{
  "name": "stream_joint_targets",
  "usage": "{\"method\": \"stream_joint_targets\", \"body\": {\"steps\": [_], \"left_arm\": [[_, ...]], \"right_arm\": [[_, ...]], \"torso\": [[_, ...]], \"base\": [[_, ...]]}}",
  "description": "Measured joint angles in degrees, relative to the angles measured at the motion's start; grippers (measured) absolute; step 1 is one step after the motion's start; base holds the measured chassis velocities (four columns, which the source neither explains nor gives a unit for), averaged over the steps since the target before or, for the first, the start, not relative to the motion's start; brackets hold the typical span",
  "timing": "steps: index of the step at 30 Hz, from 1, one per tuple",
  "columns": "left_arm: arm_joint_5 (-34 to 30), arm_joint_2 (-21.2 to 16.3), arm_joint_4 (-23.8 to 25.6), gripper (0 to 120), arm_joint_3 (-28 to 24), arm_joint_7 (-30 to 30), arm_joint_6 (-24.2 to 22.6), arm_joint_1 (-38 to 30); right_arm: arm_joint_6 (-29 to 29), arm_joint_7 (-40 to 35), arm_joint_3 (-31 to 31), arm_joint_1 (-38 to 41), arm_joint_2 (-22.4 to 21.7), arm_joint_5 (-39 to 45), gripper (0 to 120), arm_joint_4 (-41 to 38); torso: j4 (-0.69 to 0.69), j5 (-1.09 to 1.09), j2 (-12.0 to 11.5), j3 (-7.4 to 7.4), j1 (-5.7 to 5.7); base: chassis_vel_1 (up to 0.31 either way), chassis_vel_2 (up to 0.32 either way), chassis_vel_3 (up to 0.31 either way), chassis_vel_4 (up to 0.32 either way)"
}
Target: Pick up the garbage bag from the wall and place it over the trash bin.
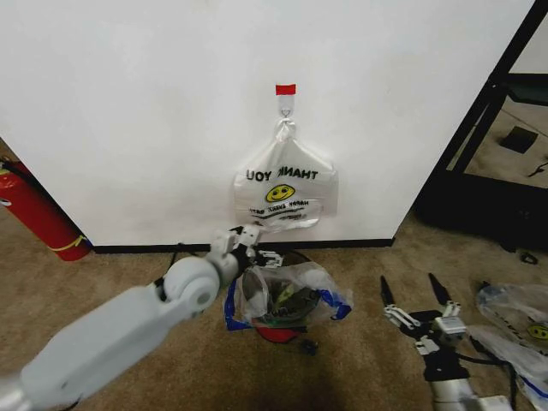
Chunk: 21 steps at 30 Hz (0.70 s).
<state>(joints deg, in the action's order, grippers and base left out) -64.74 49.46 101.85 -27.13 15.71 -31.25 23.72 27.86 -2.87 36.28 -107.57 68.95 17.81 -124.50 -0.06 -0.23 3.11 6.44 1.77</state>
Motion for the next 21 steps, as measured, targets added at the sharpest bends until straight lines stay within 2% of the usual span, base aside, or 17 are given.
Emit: {"method": "stream_joint_targets", "body": {"steps": [9,16,21], "left_arm": [[2.60,2.31,-10.11,98,-5.00,-7.58,-0.33,-7.11],[3.82,2.46,-13.17,96,-5.41,-15.26,-4.15,-8.86],[8.96,2.52,-15.91,94,-5.85,-20.50,-5.52,-9.64]], "right_arm": [[-2.60,-0.27,-0.40,-2.92,1.00,-0.91,100,-9.19],[-4.21,-0.84,-1.26,-2.45,0.74,-0.90,100,-10.73],[-5.01,-1.14,-1.45,-2.19,0.46,-0.25,100,-11.18]], "torso": [[0.01,0.00,0.00,0.00,0.00],[0.01,0.00,0.00,0.00,0.00],[0.02,0.00,0.00,-0.01,0.00]], "base": [[0.000,0.000,0.000,0.000],[0.000,0.000,0.000,0.000],[0.000,0.000,0.000,0.000]]}}
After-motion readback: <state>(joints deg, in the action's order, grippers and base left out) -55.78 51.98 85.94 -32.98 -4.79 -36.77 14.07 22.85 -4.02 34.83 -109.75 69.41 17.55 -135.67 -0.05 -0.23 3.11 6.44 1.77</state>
